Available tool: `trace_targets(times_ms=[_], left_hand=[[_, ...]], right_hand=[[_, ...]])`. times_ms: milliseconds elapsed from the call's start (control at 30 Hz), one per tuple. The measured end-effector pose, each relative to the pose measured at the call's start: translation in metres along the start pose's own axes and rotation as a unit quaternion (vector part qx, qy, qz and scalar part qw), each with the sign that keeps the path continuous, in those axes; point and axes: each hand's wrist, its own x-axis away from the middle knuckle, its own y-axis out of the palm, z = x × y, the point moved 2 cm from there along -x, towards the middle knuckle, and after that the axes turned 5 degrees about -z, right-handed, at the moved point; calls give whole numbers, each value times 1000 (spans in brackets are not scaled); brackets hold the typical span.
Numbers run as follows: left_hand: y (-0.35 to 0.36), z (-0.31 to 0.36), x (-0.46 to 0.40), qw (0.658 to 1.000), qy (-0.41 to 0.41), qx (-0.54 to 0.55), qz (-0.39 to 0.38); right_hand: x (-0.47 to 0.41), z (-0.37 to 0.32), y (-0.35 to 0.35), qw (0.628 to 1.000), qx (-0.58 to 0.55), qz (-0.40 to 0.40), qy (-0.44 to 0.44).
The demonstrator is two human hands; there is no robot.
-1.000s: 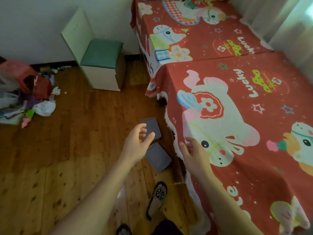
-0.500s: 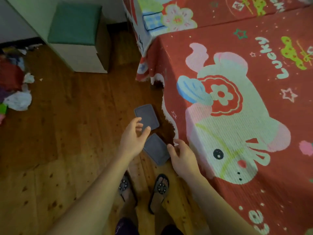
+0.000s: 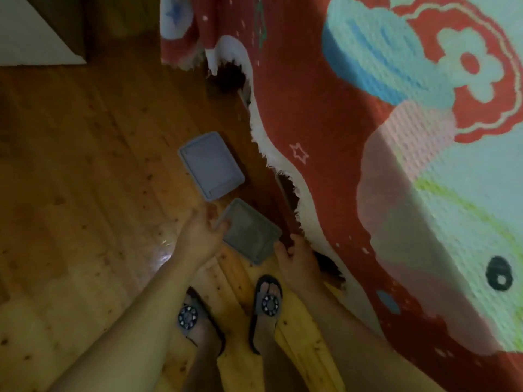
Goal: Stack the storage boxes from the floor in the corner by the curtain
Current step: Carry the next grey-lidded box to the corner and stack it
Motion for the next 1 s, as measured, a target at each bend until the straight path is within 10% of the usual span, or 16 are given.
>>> trace_targets(times_ms=[400, 1000], left_hand=[[75, -82, -116, 970, 22, -221, -101], [149, -152, -200, 962, -28, -231, -144]], right_hand=[[-119, 83, 100, 995, -70, -3, 68], [-204, 142, 147, 966, -202, -89, 133]])
